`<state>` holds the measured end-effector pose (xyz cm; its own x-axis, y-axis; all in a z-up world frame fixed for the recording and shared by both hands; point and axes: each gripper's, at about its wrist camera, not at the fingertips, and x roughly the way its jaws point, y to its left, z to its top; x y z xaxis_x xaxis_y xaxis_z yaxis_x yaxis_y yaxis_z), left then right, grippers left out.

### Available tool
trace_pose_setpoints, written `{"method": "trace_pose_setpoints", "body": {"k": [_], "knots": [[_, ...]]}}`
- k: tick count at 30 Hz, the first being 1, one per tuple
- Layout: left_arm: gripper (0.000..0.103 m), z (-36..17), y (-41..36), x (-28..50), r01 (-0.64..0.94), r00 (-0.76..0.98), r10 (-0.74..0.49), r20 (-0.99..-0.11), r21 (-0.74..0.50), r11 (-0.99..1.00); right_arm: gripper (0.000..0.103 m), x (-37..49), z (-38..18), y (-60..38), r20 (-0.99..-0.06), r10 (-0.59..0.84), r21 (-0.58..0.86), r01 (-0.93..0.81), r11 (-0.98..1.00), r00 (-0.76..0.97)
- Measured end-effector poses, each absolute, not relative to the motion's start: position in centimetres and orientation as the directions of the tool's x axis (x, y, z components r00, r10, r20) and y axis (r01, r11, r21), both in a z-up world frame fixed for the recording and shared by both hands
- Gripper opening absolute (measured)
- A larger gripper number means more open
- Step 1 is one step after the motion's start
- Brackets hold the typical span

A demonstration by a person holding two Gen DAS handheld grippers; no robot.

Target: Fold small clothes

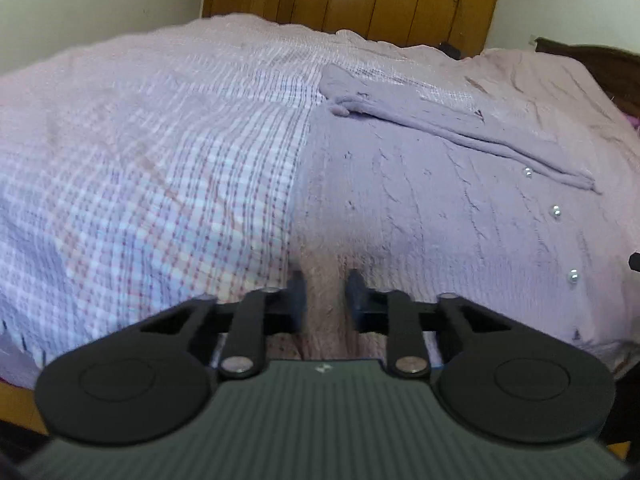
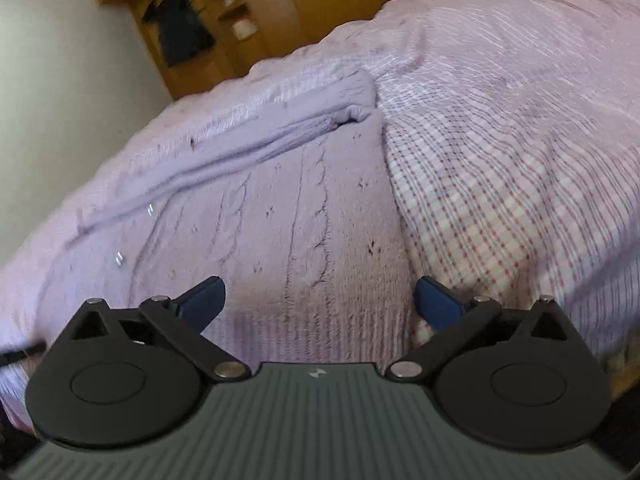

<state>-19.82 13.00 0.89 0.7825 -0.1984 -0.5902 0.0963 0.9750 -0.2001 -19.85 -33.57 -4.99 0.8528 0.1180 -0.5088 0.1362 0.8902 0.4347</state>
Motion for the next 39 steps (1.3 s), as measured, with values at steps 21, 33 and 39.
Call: {"method": "trace_pose_setpoints", "body": {"k": [21,33,39], "knots": [[0.011,1.0,14.3,-19.3,-0.01,0.784,-0.205,-0.586,-0.342,0.94,0.062,-24.0,-6.8,-38.5,-0.551,0.238,0.481,0.072,0.874,0.8],[0.01,1.8,12.6,-18.5,0.033,0.798,-0.159,-0.582,-0.22,0.975,0.008,-24.0,-5.8,-38.1,-0.519,0.328,0.552,0.016,0.834,0.789],[0.01,3.8,15.4,-18.6,0.102,0.846,-0.305,-0.437,-0.429,0.897,0.008,-24.9,-3.5,-39.8,-0.302,0.361,0.631,-0.099,0.769,0.882]]}}
